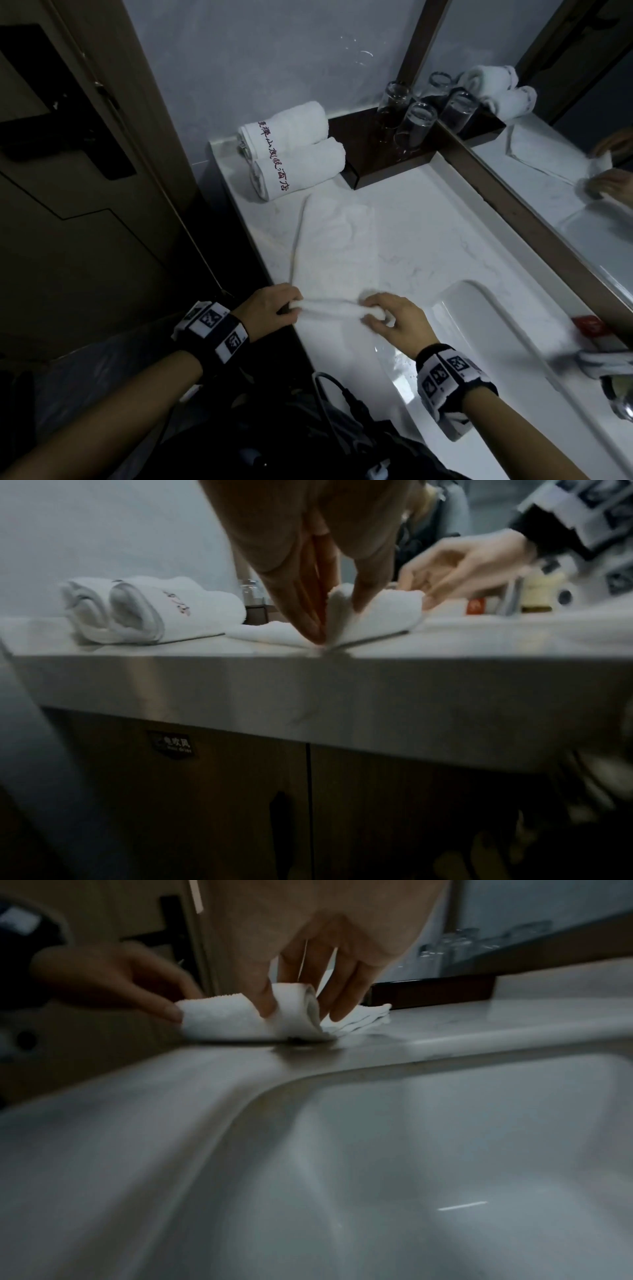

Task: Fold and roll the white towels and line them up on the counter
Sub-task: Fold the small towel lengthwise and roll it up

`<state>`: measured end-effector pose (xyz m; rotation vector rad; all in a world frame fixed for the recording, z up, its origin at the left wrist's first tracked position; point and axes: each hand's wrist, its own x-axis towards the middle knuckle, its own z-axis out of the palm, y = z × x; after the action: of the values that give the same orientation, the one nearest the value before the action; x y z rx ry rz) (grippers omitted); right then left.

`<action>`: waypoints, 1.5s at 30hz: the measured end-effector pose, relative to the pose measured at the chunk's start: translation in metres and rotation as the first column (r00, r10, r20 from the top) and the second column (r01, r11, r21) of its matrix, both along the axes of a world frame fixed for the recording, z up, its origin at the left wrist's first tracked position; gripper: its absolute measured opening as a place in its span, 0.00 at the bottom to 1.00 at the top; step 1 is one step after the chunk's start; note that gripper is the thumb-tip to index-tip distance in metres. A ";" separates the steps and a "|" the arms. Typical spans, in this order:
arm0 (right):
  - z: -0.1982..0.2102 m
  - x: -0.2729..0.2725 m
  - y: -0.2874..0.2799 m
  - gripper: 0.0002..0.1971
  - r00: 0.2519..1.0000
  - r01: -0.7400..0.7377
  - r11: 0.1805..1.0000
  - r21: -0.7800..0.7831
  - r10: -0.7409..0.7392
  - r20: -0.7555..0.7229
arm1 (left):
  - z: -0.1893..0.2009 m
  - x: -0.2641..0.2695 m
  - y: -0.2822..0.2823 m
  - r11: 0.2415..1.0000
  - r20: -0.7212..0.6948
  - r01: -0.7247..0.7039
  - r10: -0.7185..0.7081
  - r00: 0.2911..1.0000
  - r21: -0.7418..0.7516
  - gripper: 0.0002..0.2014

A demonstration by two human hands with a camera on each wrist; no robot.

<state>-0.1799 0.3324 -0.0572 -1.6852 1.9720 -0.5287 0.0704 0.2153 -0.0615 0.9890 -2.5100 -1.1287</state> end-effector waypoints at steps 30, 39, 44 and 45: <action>0.002 0.001 -0.018 0.18 0.997 0.063 0.996 -0.069 -0.066 -0.049 | 0.002 -0.023 -0.027 0.998 -0.026 -0.058 0.057 0.998 -0.022 0.13; -0.002 -0.011 -0.043 0.20 0.812 0.444 0.877 0.183 -0.480 0.331 | 0.016 -0.030 -0.047 0.937 0.102 -0.239 0.220 0.970 0.254 0.11; -0.011 -0.009 -0.051 0.21 0.806 0.539 0.837 0.097 -0.545 0.230 | 0.017 -0.037 -0.043 0.966 0.108 -0.084 0.114 0.988 -0.246 0.12; -0.010 -0.009 -0.047 0.17 0.847 0.497 0.868 -0.002 -0.485 0.218 | 0.018 -0.035 -0.040 0.951 0.083 0.021 0.005 0.997 -0.309 0.13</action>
<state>-0.1891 0.2856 -0.0676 -1.0783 2.2398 -0.9141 0.0351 0.1751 -0.0440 0.9548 -2.6484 -0.6753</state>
